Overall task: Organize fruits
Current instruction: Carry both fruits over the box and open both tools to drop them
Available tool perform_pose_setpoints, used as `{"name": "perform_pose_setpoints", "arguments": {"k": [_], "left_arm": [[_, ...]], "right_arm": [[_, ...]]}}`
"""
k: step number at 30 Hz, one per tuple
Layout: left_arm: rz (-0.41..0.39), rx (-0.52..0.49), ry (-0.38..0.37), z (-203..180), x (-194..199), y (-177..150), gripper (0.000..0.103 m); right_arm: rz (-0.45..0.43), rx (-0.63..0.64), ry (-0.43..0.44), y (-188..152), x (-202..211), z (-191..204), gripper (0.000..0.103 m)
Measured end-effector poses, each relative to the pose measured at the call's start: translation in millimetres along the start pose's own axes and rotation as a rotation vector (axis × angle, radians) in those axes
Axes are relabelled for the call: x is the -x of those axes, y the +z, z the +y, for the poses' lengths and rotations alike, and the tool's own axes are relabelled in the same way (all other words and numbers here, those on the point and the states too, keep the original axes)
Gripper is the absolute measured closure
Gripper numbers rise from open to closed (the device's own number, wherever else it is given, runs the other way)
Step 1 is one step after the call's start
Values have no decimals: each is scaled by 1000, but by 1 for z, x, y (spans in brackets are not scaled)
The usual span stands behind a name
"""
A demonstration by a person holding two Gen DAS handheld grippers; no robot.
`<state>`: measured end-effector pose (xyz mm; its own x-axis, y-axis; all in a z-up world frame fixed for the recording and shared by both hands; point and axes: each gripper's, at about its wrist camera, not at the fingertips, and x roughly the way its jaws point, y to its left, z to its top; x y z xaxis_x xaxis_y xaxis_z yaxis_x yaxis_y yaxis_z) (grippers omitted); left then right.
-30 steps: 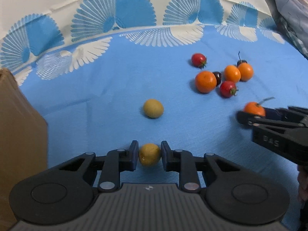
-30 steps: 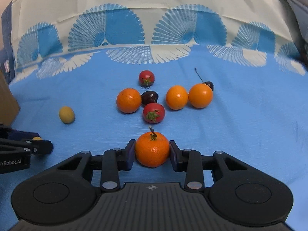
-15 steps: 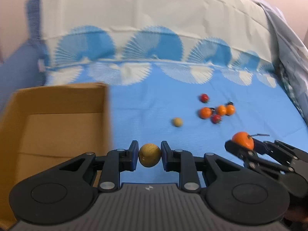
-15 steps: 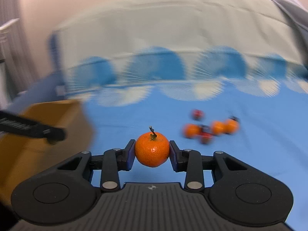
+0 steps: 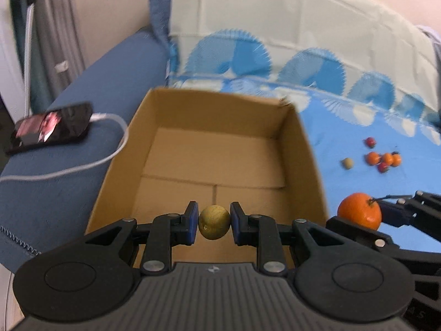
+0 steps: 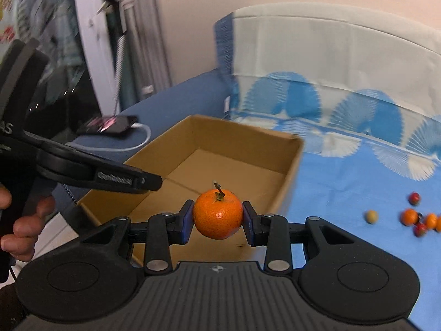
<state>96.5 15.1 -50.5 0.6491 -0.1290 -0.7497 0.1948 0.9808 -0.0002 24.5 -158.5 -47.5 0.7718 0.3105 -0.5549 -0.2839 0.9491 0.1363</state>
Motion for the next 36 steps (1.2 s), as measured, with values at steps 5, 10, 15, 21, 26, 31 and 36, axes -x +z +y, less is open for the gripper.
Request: {"name": "perform_pose_setpoints", "arguments": {"k": [5, 10, 15, 21, 26, 31, 36], "left_arm": [[43, 18, 13, 20, -21, -4, 75], [94, 18, 8, 25, -46, -7, 75], [128, 4, 19, 27, -70, -13, 75], [182, 9, 22, 32, -95, -17, 75], [173, 46, 21, 35, -103, -16, 7], [92, 50, 33, 35, -79, -9, 0], [73, 39, 57, 27, -44, -16, 0]], "right_arm": [[65, 43, 8, 0, -25, 12, 65], [129, 100, 0, -5, -53, 18, 65], [188, 140, 6, -14, -73, 22, 65], [242, 180, -11, -24, -94, 19, 65], [255, 150, -17, -25, -99, 8, 64], [163, 134, -98, -13, -82, 4, 30], [102, 93, -164, -7, -45, 3, 12]]}}
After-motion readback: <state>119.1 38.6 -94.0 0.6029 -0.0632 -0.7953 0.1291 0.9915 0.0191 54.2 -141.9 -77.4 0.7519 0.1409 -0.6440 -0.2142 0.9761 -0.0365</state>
